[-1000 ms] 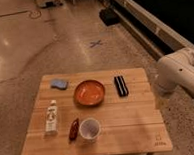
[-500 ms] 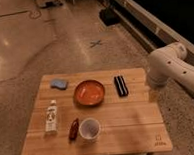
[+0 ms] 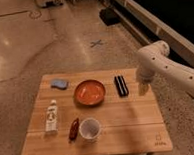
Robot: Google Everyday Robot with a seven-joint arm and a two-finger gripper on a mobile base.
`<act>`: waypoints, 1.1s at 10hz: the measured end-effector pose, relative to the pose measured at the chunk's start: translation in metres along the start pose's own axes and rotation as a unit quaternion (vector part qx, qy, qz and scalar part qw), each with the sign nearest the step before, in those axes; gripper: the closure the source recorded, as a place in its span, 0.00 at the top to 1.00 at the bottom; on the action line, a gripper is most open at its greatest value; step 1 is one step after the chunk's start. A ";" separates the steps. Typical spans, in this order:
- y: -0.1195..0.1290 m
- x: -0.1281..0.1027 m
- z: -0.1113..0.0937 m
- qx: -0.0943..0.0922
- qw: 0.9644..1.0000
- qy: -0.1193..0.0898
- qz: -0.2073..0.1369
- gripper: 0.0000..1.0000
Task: Push the eraser across the table
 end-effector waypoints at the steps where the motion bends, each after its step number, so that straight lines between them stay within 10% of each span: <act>1: -0.020 -0.002 0.012 0.000 1.000 -0.002 0.001 0.58; 11: -0.101 0.008 0.111 -0.012 1.000 -0.014 0.013 0.58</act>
